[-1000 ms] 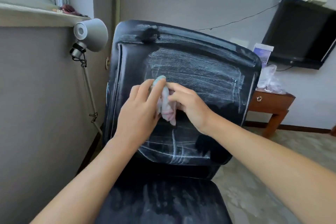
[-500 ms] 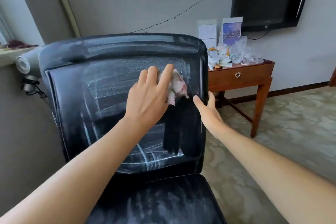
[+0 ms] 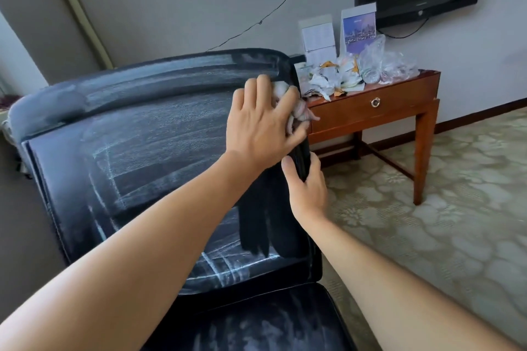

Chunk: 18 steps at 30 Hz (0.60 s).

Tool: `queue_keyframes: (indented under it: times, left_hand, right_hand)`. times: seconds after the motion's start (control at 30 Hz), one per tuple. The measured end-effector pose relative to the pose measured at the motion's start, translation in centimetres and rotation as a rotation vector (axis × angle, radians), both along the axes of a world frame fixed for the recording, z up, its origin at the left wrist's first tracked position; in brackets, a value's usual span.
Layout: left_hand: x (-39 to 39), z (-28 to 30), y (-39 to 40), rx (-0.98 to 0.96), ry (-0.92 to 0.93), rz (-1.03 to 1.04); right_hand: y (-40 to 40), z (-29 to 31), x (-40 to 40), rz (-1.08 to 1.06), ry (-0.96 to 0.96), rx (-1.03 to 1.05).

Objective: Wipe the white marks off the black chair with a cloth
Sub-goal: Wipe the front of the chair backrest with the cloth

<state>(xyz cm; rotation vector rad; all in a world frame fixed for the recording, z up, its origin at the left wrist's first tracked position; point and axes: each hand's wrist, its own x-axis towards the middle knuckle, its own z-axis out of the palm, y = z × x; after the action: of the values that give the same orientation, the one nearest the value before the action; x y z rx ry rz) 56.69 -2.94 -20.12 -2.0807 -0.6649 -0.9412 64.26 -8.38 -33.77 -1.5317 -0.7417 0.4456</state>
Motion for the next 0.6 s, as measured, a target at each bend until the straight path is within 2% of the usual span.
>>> queue_keyframes:
  times: [0.1, 0.27, 0.37, 0.53, 0.6]
  left_hand:
    - [-1.8, -2.1, 0.2, 0.043, 0.0, -0.018]
    - [-4.2, -4.8, -0.8, -0.035, 0.033, -0.081]
    - [-4.0, -2.3, -0.6, -0.045, 0.113, -0.099]
    - [-1.0, 4.8, 1.7, -0.057, -0.027, 0.033]
    - [-0.7, 4.9, 1.9, -0.046, 0.026, 0.02]
  right_hand:
    - [0.0, -0.2, -0.2, 0.008, 0.01, 0.03]
    - [-0.2, 0.1, -0.4, -0.011, -0.007, 0.022]
    - [-0.3, 0.0, -0.4, -0.022, -0.018, 0.024]
    - [-0.4, -0.1, -0.5, -0.038, -0.022, 0.0]
    - [-0.3, -0.1, -0.4, -0.04, -0.026, 0.003]
